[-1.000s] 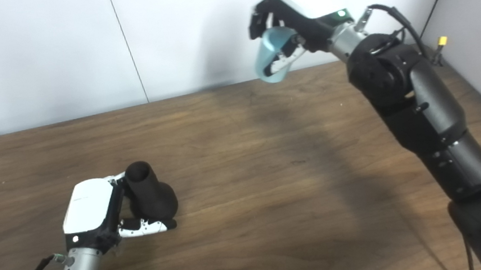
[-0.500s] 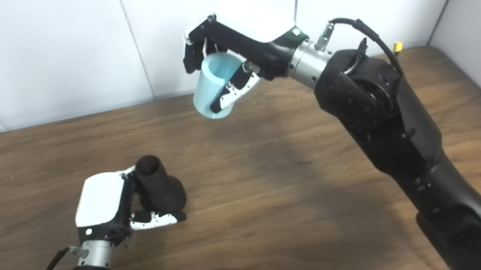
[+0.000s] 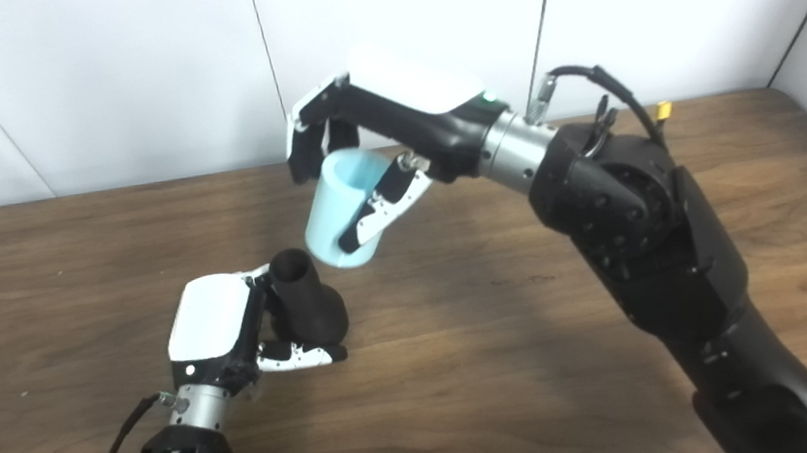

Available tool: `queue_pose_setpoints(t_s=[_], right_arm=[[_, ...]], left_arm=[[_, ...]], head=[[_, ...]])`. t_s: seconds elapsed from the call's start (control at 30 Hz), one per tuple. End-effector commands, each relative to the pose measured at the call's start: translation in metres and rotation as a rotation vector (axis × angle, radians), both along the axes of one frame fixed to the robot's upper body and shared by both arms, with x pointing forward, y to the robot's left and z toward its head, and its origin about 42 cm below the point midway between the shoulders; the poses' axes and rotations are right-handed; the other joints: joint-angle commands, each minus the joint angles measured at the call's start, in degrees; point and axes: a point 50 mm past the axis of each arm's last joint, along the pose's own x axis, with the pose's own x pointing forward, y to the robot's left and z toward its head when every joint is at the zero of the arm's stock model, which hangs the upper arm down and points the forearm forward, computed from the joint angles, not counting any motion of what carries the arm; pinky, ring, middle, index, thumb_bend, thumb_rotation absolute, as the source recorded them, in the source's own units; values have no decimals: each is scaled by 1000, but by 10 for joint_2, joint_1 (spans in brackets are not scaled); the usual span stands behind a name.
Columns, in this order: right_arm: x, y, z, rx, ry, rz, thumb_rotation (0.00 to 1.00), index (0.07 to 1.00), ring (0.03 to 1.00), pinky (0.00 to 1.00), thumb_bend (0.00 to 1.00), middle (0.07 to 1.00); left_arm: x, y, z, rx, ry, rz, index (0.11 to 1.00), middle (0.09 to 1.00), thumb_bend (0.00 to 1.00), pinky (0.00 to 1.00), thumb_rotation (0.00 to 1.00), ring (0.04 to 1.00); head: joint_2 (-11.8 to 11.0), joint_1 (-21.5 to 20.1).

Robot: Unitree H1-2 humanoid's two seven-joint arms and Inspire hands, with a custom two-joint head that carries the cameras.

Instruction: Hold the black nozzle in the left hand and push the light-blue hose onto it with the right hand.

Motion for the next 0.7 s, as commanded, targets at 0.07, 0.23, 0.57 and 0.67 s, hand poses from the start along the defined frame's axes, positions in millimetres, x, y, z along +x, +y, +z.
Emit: queue_pose_setpoints(t_s=[0.07,0.23,0.57,0.67], right_arm=[[-8,2,12,17,-48,27,0,469,428,363,502,504],[-9,6,8,36,-19,33,0,477,422,355,501,507],[-2,19,-1,56,-24,80,0,472,418,384,503,502],[2,24,-3,52,-10,80,0,473,418,390,503,501]], left_arm=[[-5,-15,-13,17,71,-49,498,421,524,505,0,537],[-5,-16,-13,6,76,-46,496,430,525,527,0,552],[-5,-16,-12,16,71,-42,496,424,524,505,0,531],[-5,-16,-12,19,73,-43,495,428,525,512,0,533]], head=[[3,1],[3,3],[8,0],[9,0]])
